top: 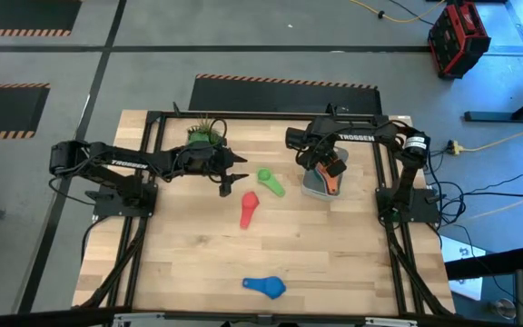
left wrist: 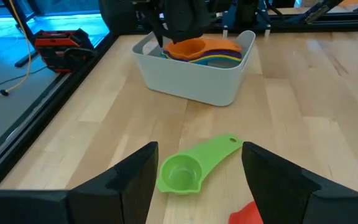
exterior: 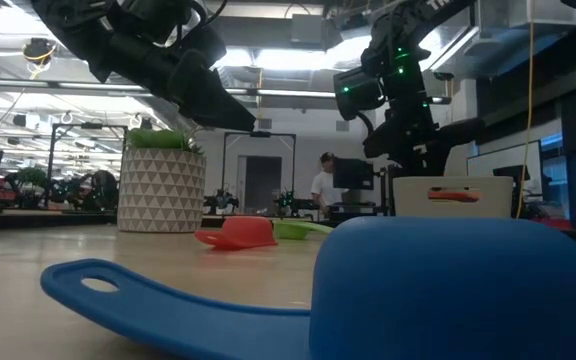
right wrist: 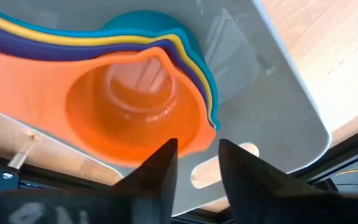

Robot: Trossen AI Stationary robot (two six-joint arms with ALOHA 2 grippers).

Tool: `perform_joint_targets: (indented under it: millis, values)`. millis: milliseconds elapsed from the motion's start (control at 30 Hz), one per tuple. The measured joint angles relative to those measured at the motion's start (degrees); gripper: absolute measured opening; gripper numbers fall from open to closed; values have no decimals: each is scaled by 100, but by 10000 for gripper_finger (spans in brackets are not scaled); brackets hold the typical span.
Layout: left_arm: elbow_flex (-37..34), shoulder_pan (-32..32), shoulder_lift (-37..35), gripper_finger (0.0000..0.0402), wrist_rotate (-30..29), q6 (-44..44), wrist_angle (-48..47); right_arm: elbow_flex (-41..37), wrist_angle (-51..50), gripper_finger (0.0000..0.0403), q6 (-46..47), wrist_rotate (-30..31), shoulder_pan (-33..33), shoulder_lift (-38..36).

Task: Nest measuring cups in basket
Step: Stack the blue measuring cup on top of the orange measuring cup in the gray bin

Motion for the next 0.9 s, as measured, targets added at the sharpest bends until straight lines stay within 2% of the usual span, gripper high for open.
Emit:
perform_joint_targets:
  millis: [167, 533, 733, 900]
  values:
    - [0, 0, 0, 227, 2, -2, -1, 0, 41, 146, 2, 0, 0, 0]
    - [0, 2, 0, 227, 0, -2, -1, 49, -112, 144, 22, 0, 0, 0]
    - [0, 2, 0, 227, 1, -2, -1, 663, -681, 145, 640, -82, 57, -3]
    - [0, 2, 0, 227, 2, -2, -1, 1407, -1049, 145, 1144, -531, 64, -4]
